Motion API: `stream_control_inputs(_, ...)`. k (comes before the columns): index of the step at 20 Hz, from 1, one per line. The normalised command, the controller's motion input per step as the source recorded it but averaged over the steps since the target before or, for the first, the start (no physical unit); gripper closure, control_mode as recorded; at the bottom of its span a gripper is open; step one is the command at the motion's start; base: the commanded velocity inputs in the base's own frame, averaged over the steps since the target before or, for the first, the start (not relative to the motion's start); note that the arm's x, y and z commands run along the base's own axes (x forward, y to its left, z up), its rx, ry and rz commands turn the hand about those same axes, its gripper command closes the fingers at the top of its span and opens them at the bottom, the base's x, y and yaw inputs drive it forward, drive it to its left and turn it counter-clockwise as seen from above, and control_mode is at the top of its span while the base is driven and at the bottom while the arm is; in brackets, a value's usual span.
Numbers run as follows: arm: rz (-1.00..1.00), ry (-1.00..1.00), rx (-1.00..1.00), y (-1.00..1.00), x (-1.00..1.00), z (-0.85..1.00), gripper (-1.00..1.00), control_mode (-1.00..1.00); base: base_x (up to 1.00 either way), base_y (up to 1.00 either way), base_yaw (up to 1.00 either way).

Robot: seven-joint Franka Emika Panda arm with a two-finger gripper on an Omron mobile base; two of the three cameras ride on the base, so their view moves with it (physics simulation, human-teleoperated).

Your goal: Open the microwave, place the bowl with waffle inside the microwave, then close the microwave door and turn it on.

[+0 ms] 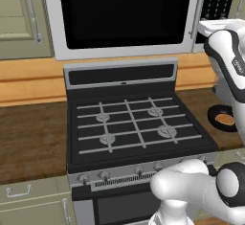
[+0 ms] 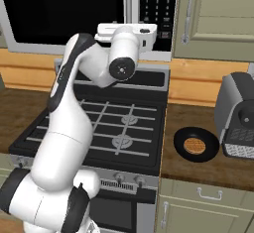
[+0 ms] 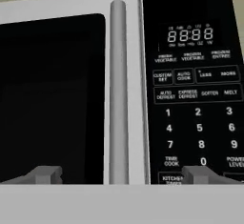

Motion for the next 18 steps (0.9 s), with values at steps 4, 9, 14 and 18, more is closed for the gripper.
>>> stream_control_inputs(4,0.00,-0.02,0.00,0.07,0.33,0.00,-1.00,-1.00,0.00,0.00,0.00)
stream_control_inputs(9,0.00,0.00,0.00,0.09,0.36,0.02,-1.00,-1.00,0.00,0.00,0.00)
stream_control_inputs(14,0.00,0.00,0.00,0.00,0.30,0.01,-1.00,-1.00,0.00,0.00,0.00)
stream_control_inputs(18,0.00,0.00,0.00,0.00,0.37,0.01,-1.00,-1.00,0.00,0.00,0.00)
